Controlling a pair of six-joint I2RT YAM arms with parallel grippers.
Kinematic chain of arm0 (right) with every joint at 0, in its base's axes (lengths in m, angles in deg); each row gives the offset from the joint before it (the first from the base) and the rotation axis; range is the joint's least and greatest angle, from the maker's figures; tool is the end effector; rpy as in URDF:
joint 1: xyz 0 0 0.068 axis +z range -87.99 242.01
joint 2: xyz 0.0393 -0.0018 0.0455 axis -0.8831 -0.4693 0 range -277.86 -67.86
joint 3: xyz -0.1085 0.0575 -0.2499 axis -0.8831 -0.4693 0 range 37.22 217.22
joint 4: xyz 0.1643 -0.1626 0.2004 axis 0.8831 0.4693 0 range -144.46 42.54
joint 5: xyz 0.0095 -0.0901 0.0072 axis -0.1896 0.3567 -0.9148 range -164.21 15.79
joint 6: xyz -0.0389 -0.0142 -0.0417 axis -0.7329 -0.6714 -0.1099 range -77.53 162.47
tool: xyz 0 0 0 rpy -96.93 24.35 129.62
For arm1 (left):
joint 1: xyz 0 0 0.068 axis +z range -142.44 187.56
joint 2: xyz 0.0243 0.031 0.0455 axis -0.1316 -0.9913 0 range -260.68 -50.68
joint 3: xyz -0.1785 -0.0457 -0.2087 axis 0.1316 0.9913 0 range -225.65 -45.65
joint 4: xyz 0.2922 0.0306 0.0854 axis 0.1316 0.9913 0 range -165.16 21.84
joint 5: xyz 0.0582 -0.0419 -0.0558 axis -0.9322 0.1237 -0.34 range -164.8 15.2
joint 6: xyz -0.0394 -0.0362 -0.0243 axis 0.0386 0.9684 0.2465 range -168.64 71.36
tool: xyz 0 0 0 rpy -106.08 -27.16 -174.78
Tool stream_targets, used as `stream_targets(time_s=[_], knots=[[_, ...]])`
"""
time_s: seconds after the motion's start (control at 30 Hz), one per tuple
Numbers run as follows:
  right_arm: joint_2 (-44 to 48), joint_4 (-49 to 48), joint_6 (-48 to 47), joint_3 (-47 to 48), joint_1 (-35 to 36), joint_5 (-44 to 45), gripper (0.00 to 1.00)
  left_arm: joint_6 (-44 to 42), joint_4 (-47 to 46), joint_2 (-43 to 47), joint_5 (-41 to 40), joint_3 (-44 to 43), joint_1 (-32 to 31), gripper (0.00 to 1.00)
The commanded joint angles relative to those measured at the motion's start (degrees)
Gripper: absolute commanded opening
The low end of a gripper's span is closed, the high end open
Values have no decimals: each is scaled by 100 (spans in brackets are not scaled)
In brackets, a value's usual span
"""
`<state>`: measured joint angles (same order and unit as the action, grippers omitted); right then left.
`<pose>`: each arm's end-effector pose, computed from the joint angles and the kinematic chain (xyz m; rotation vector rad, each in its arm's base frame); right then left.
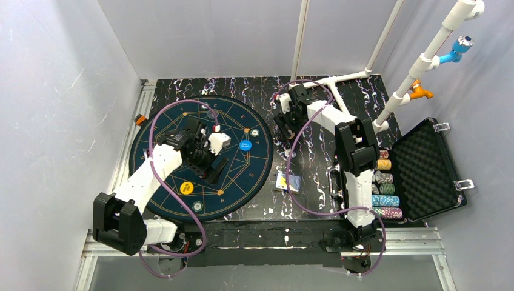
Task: Distribute texas hold em gaming equipment
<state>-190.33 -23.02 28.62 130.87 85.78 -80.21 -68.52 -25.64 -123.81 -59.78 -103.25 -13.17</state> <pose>0.4626 0.2085 0.1519 -0.8815 2.4747 0.1974 0.2652 -0.1121 0.2469 1.0059 2.4926 -0.3589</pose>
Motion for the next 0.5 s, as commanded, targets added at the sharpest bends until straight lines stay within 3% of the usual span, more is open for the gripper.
stream_targets(time_s=[0.0, 0.47], knots=[[-215, 141, -69, 230, 18, 86, 77, 2, -1, 184, -17, -41, 34, 85], [-271, 471, -227, 275, 22, -128, 28, -9, -15, 162, -61, -69, 34, 85]])
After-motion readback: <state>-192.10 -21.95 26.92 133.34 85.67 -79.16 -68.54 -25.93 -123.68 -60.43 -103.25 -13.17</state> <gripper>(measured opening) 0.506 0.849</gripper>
